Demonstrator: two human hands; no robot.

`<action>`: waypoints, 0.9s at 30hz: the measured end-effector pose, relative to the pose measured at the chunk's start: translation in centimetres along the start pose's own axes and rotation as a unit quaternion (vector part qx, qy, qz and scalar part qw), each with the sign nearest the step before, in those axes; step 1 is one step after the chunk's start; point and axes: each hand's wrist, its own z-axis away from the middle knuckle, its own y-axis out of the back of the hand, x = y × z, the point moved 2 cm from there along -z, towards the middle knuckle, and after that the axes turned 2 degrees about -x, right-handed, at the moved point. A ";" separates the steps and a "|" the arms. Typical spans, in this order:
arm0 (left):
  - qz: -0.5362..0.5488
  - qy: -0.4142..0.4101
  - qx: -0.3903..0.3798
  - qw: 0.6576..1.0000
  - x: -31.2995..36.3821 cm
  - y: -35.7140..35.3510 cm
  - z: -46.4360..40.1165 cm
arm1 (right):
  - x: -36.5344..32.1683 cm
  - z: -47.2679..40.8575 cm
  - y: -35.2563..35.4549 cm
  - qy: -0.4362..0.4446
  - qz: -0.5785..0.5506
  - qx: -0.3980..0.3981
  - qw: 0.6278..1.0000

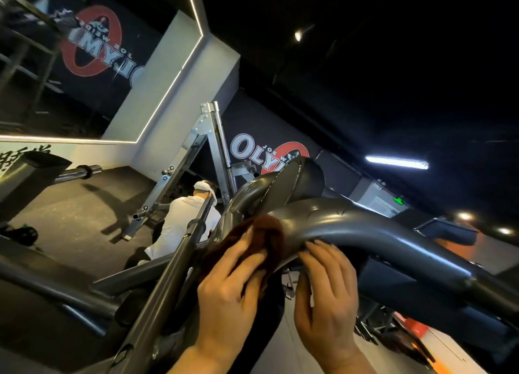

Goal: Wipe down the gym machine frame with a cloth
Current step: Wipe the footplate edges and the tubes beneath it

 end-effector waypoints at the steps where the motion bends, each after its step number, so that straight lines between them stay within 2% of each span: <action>1: -0.001 0.031 -0.013 0.999 0.1 -0.2 -0.9 | 0.3 -0.1 0.3 -0.011 0.002 -0.002 1.000; 4: 0.019 0.108 -0.113 0.988 0.9 -1.8 -5.2 | 0.9 -1.2 1.0 -0.030 0.004 -0.017 0.999; 7: 0.014 0.099 -0.181 0.978 1.7 -3.8 -8.0 | 1.1 -2.3 1.4 -0.050 -0.005 -0.024 0.998; 10: 0.018 0.028 -0.153 0.988 3.4 -3.6 -6.8 | 1.2 -2.2 1.6 -0.062 -0.021 -0.027 0.998; 14: -0.033 -0.051 -0.126 0.990 3.7 -2.6 -4.8 | 2.2 -0.5 2.1 -0.056 -0.015 -0.020 0.998; 20: -0.126 0.046 -0.197 0.971 5.6 -5.9 -8.5 | 4.1 -1.2 3.3 -0.106 -0.030 0.002 0.994; 25: -0.128 -0.050 -0.175 0.975 6.6 -7.1 -8.0 | 4.3 -2.1 4.1 -0.140 -0.122 0.013 0.982; 27: -0.134 -0.068 -0.197 0.969 6.4 -6.9 -8.2 | 4.5 -2.1 4.4 -0.148 -0.133 0.023 0.980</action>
